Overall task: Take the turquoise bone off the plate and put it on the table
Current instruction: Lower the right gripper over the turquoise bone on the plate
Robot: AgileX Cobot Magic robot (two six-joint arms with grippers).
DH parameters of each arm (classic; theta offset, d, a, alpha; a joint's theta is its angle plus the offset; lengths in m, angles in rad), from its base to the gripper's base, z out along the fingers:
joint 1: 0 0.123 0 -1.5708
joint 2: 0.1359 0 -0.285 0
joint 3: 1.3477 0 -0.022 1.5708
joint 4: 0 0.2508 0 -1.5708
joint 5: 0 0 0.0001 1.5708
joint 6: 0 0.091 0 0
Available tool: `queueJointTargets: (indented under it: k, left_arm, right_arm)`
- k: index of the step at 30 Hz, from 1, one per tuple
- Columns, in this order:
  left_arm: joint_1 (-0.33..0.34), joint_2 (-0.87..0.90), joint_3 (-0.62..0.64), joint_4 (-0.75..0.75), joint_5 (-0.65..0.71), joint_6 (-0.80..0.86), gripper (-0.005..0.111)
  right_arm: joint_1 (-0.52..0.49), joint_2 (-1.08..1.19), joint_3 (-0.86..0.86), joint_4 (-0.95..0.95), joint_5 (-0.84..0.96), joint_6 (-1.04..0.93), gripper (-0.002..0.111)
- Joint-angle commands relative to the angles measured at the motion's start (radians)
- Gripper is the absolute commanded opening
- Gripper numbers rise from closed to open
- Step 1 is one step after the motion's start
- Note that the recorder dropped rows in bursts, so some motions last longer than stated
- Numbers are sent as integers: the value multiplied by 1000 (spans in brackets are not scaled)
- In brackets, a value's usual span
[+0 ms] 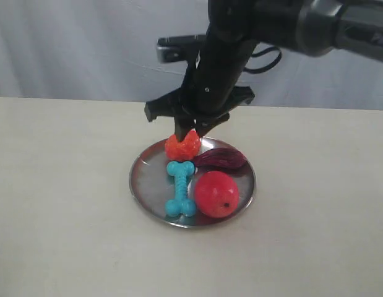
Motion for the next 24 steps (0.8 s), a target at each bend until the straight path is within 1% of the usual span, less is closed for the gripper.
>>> queueJointTargets:
  k: [1,10,24]
  left_arm:
    - [4,-1,3,-6,-5,-4,0]
    - [4,-1,3,-6,-5,-4,0]
    - [4,-1,3,-6,-5,-4,0]
  right_arm:
    - [0,97,-8,3,-19,-16,51]
    - [0,231,-8,7,-108,-16,52]
    - [0,297,-8,14,-226,-20,52]
